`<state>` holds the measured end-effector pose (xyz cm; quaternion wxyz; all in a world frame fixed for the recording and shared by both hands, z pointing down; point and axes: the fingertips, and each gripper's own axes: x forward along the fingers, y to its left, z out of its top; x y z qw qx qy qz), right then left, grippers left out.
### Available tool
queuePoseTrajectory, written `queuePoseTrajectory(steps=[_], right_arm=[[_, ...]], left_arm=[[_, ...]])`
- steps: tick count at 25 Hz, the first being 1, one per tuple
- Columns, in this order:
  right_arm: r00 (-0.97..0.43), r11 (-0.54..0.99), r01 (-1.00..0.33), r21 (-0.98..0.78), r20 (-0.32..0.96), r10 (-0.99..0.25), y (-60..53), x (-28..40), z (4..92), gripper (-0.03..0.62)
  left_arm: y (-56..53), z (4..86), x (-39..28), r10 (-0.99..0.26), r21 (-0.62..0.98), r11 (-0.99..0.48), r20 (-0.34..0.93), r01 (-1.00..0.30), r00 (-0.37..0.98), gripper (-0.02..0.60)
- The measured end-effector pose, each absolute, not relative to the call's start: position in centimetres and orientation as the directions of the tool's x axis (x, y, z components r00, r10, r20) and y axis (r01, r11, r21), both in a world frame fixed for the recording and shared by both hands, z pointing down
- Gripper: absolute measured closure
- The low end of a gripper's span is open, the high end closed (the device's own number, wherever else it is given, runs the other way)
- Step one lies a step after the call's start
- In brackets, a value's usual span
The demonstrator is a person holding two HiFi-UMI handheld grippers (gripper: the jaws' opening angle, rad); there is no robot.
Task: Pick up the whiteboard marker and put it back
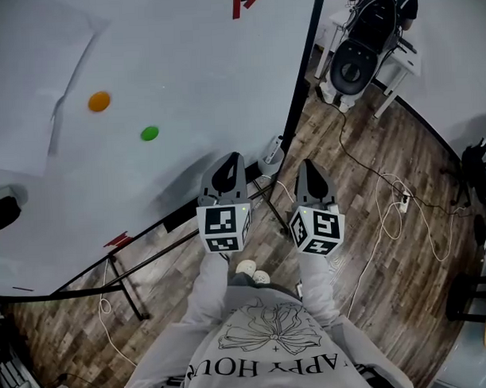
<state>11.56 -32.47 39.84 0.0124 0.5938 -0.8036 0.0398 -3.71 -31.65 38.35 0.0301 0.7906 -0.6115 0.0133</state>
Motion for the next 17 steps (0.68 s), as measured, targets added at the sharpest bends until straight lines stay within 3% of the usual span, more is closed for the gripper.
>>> queuePoseTrajectory(steps=[17], right_arm=[[-0.296,0.293,-0.955,-0.040,0.072,-0.953,-32.99,11.31,39.97,0.591]], left_arm=[[-31.89,38.43,-3.92,-0.967,0.002,-0.248,0.064,-0.969,0.248,0.575]])
